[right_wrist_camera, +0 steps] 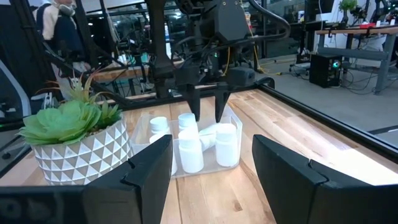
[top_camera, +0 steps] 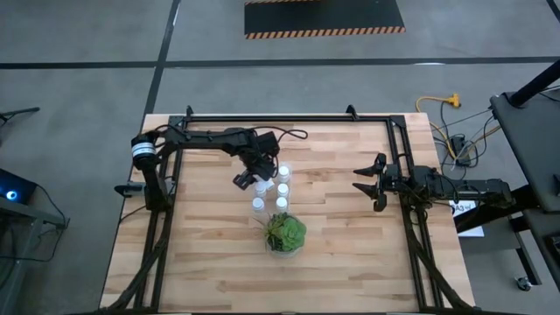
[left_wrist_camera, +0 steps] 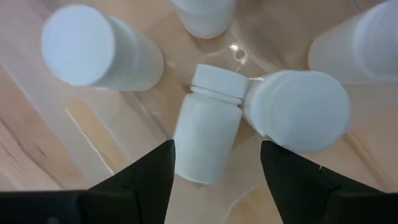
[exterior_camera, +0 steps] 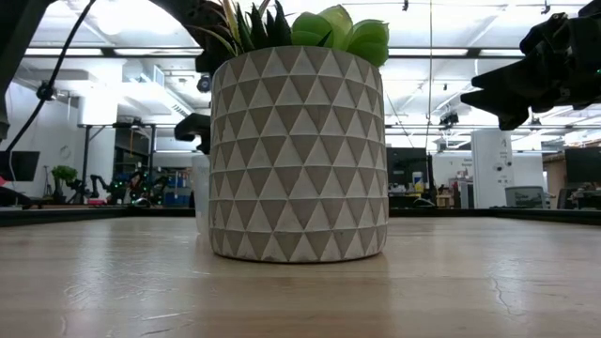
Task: Pick and place pill bottles into a basket
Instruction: Put the white pill bottle into the transparent bin
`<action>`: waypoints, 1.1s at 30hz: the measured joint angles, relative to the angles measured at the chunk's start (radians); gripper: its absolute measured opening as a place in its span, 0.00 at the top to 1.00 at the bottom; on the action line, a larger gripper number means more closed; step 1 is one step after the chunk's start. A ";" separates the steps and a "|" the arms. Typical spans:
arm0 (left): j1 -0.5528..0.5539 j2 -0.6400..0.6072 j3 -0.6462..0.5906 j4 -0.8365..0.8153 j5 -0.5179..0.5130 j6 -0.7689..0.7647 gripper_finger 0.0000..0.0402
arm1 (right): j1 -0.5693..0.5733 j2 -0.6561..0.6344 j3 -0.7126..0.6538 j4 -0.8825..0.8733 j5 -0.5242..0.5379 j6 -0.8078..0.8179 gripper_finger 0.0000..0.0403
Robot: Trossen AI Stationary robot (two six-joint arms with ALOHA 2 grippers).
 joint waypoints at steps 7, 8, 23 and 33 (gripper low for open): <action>0.000 0.000 0.000 0.036 0.000 0.002 0.45 | 0.000 0.000 0.000 0.000 0.000 0.000 0.48; 0.000 0.000 0.000 0.037 0.000 0.002 0.45 | 0.000 0.000 0.000 0.000 0.000 0.000 0.48; 0.000 0.004 -0.005 0.057 0.034 0.018 0.47 | 0.000 0.000 0.000 0.000 0.000 0.000 0.48; 0.000 0.044 -0.005 0.061 0.042 0.020 0.58 | 0.000 0.000 0.000 0.000 0.000 0.000 0.48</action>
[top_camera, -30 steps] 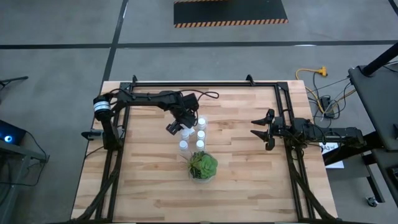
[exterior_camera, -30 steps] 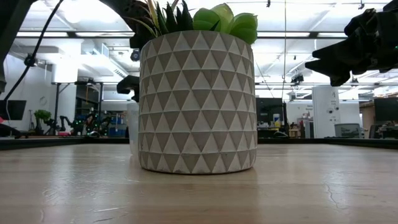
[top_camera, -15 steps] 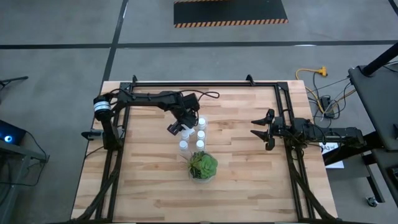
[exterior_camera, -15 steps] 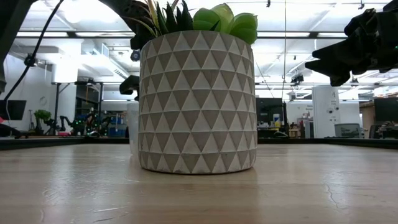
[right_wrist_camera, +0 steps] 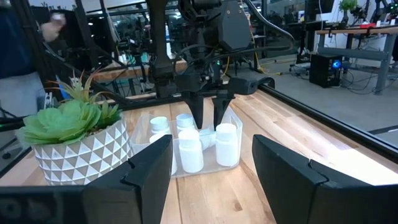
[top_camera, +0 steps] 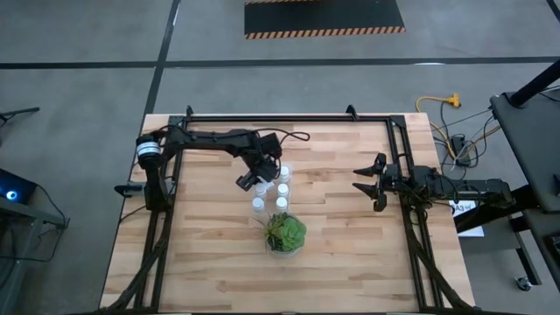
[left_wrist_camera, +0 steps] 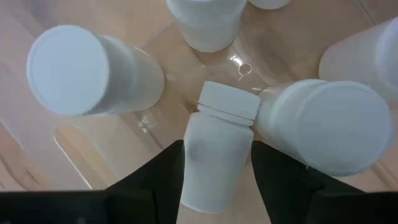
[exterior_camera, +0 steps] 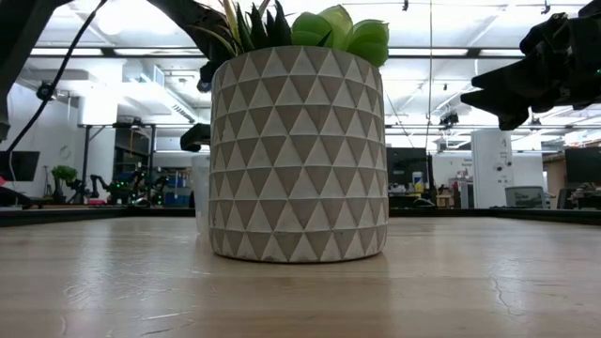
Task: Pick and place pill bottles into a basket
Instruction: Put the white pill bottle into the transparent bin
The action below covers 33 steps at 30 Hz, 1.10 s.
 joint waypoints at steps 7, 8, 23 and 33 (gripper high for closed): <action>0.000 0.019 0.000 0.023 0.001 -0.002 0.59 | 0.000 0.000 0.000 0.000 0.000 0.000 0.48; 0.000 0.024 0.000 0.028 0.003 -0.002 0.59 | 0.000 0.000 0.000 0.000 0.000 0.000 0.48; 0.005 0.051 0.002 0.058 0.022 -0.029 0.59 | 0.000 0.000 0.000 0.000 0.000 0.000 0.48; 0.025 0.080 0.003 0.082 0.051 -0.079 0.59 | 0.000 0.000 0.000 0.000 0.000 0.000 0.48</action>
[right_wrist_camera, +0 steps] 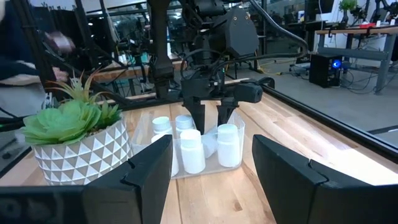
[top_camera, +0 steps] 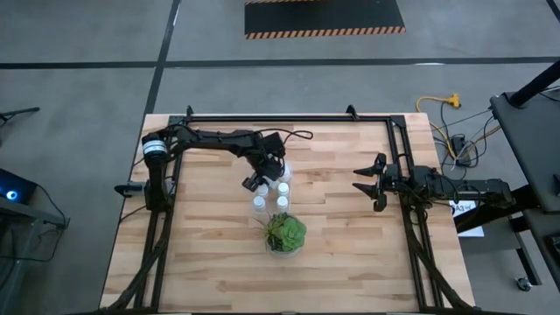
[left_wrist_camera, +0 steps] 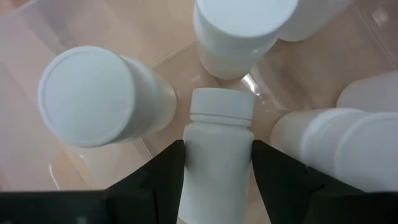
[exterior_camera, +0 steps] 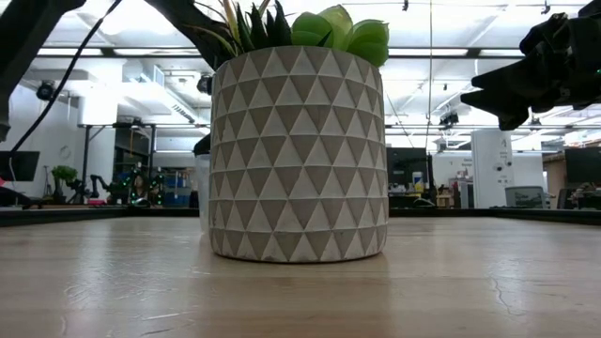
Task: Pick and place pill bottles into a basket
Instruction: Put the white pill bottle into the transparent bin
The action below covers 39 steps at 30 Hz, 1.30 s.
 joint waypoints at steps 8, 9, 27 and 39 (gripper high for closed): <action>0.001 0.010 -0.002 0.017 -0.008 -0.002 0.56 | 0.000 0.000 0.000 0.000 0.000 0.000 0.48; 0.001 0.010 -0.002 0.019 -0.011 -0.005 0.55 | 0.000 0.000 0.000 0.000 0.000 0.000 0.48; 0.004 0.012 -0.003 0.026 -0.014 -0.054 0.41 | 0.000 0.000 0.000 0.000 0.000 0.000 0.48; 0.001 -0.002 -0.006 0.062 -0.050 -0.053 0.60 | 0.000 0.000 0.000 0.000 0.000 0.000 0.48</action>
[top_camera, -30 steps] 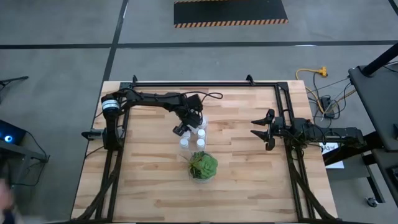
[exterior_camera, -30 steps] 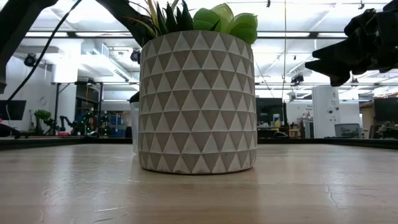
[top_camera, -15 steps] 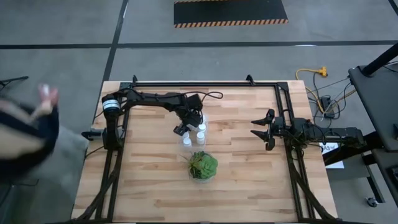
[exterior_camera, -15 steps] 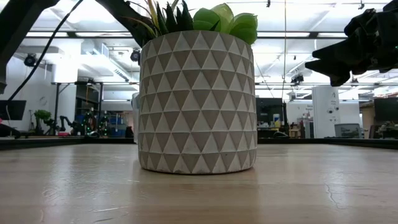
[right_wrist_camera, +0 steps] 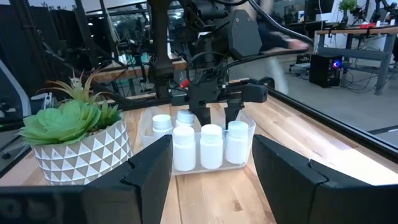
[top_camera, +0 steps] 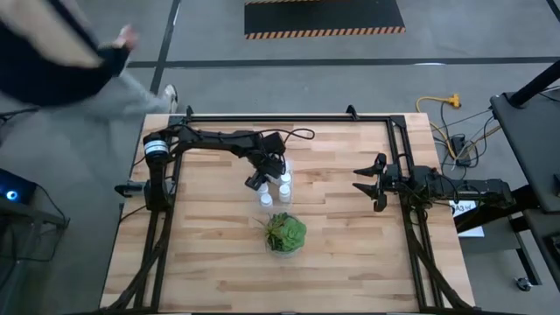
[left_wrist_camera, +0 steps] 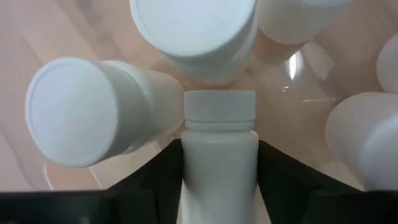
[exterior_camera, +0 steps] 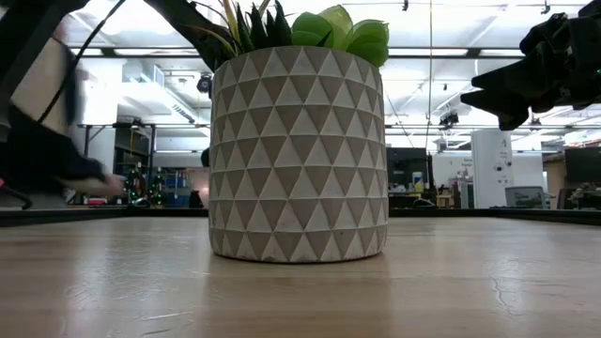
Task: Pick and place pill bottles into a basket
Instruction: Put the white pill bottle into the transparent bin
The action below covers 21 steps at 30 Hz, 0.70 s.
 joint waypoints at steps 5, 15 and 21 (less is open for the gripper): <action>-0.002 -0.015 -0.002 -0.003 -0.017 0.000 0.64 | 0.000 0.000 0.000 0.000 0.000 0.000 0.48; -0.002 -0.059 -0.003 -0.003 -0.060 -0.001 0.62 | 0.000 0.000 0.000 0.000 0.000 0.000 0.48; -0.002 -0.101 -0.001 -0.001 -0.066 -0.011 0.62 | 0.000 0.000 0.000 0.000 0.000 0.000 0.48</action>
